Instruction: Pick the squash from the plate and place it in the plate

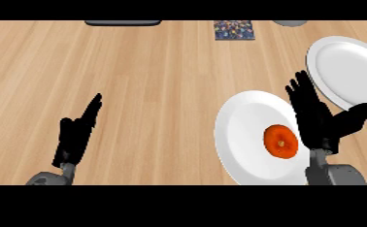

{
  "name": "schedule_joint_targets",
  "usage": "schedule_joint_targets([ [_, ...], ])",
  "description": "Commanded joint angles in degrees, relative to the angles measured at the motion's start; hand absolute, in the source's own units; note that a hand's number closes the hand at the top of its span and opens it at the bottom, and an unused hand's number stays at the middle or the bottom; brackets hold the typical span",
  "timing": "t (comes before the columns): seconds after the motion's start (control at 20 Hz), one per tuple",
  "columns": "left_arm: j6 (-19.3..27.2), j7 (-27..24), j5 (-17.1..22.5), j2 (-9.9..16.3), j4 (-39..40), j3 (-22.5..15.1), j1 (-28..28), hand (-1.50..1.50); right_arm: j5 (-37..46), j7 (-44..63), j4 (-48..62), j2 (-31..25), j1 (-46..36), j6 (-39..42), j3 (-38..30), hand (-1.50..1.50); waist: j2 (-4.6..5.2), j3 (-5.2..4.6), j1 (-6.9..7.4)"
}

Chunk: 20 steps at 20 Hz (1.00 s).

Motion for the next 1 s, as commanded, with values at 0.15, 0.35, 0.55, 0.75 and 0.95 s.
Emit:
schedule_joint_targets([
  [0.15, 1.7, 2.8, 3.4, -1.3, -1.2, 2.0, 5.4, 0.00, 13.2, -10.7, -13.1, -8.0, 3.6, -13.3, -8.6, 1.50, -2.72, -0.72, -4.65],
  [0.35, 1.9, 2.9, 6.3, -2.0, -3.0, 4.3, 6.9, 0.00, 25.1, -10.2, -8.8, -15.6, 12.0, -25.8, -19.5, 1.50, -2.56, -1.36, -10.71],
  [0.55, 1.3, 3.9, 7.6, -3.1, -5.7, 3.9, 8.3, 0.00, 27.1, -18.9, -20.1, -3.2, 17.4, -38.8, -21.7, -1.50, -2.70, -0.42, -7.68],
  [0.75, 2.1, 4.9, 6.4, -4.5, -6.6, 2.0, 7.0, 0.00, 32.3, -26.3, -33.7, 7.5, 29.0, -42.5, -13.3, -1.50, -1.97, -0.40, -4.72],
  [0.95, 1.5, 4.8, 6.0, -5.9, -5.5, 1.5, 5.5, 0.00, 35.2, -30.5, -39.1, 11.9, 43.5, -45.1, -4.0, -1.50, -1.57, -0.36, -3.20],
])
